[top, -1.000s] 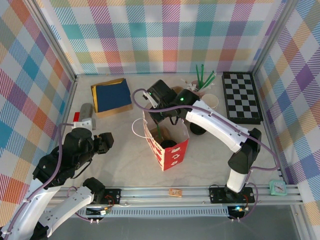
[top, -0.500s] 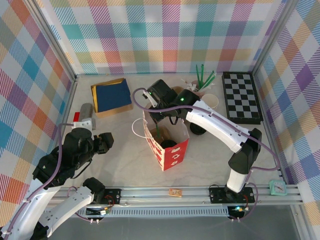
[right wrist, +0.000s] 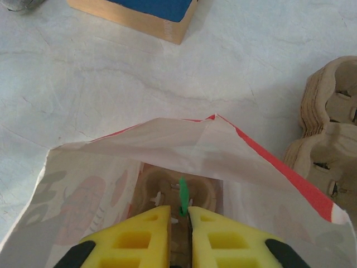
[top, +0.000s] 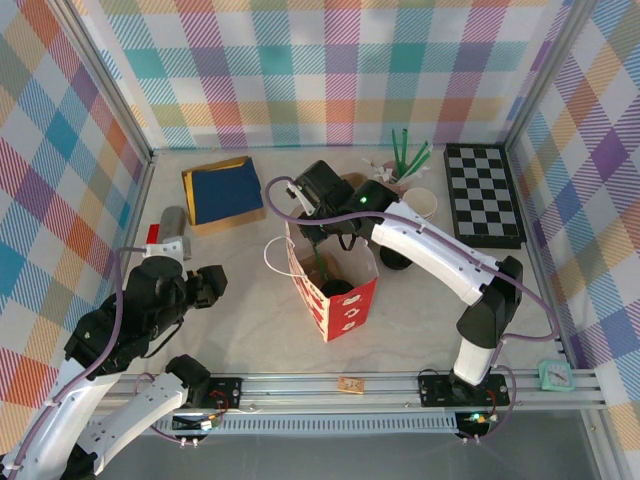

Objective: Pack the takeout coffee

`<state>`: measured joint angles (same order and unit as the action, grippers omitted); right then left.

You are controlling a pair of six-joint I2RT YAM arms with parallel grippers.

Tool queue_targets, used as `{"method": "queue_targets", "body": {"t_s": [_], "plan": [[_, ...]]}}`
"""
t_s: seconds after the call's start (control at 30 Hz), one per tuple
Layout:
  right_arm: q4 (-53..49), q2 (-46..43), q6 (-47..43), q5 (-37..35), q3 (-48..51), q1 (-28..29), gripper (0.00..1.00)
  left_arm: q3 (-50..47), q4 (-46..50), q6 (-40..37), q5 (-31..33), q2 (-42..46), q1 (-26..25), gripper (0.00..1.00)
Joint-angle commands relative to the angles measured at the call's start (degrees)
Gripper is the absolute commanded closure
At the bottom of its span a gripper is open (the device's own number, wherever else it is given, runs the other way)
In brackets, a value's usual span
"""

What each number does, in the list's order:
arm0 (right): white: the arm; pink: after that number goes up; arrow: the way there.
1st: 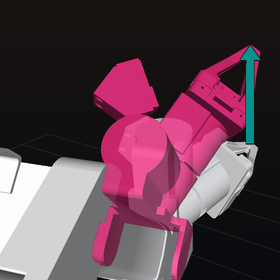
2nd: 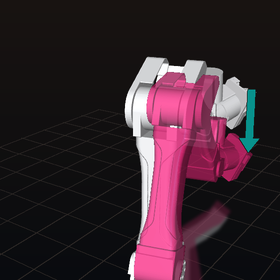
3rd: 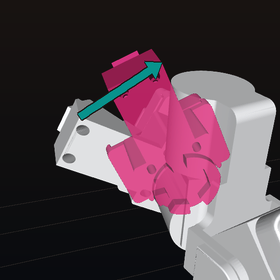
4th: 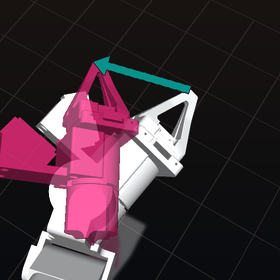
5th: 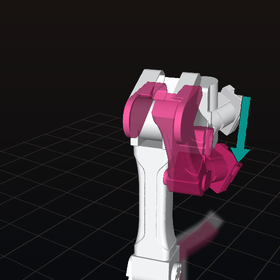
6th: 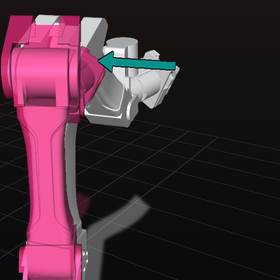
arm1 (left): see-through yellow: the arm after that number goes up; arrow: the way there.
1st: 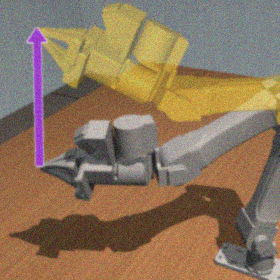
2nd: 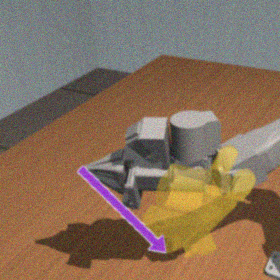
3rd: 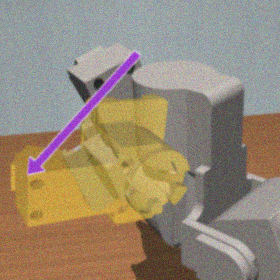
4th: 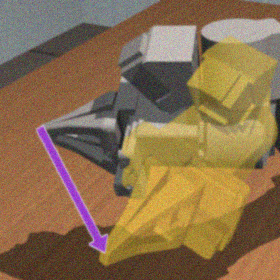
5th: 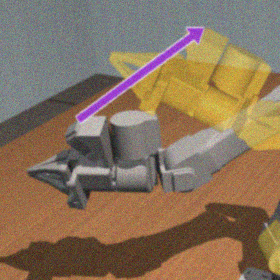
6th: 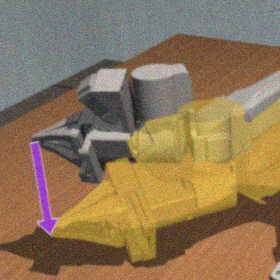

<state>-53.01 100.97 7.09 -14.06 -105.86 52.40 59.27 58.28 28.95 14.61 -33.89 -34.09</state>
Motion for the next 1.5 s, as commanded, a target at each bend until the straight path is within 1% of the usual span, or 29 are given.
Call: {"method": "queue_targets", "body": {"t_s": [0.0,0.07,0.23,0.33,0.47,0.53,0.63,0.73,1.0,1.1,1.47], "plan": [[-0.9,-2.3,0.2,-0.3,-1.9,-0.4,0.8,0.9,-1.0,-0.1,0.2,-0.4,-0.3,0.44],[-1.3,-2.5,0.1,-0.4,-2.2,-0.4,0.78,1.2,-1.1,-0.2,0.1,-0.6,-0.3,0.44],[-2.3,-3.8,0.3,-0.6,-3.7,0.0,0.77,2.0,-1.1,-0.5,0.1,-1.2,-0.3,0.44],[-3.9,-5.2,0.4,0.3,-5.4,0.5,0.71,2.4,-1.1,-0.8,0.0,-1.9,-0.3,0.44],[-5.4,-7.3,1.0,2.4,-6.3,1.1,0.66,3.0,-1.7,-1.2,-0.3,-3.2,-0.3,0.44],[-6.2,-8.6,1.6,3.2,-6.5,1.2,0.6,3.4,-2.3,-1.5,-0.3,-3.8,-0.3,0.44],[-7.7,-10.4,2.5,6.2,-7.2,1.2,0.49,4.3,-2.9,-2.3,0.0,-5.4,-0.3,0.44],[-8.4,-12.5,3.2,8.5,-7.3,1.2,0.39,5.6,-3.2,-3.1,0.1,-7.7,-0.2,0.44],[-9.0,-20.6,5.4,9.0,-2.7,1.2,0.22,8.9,-5.1,-5.3,0.5,-15.0,-0.3,0.44],[-9.4,-23.0,6.0,7.9,-0.8,1.1,0.19,10.8,-5.3,-6.4,1.9,-17.5,-0.3,0.44],[-10.1,-31.4,7.9,1.9,8.8,0.6,0.14,16.0,-6.0,-8.9,2.0,-24.3,0.7,0.43]]}}
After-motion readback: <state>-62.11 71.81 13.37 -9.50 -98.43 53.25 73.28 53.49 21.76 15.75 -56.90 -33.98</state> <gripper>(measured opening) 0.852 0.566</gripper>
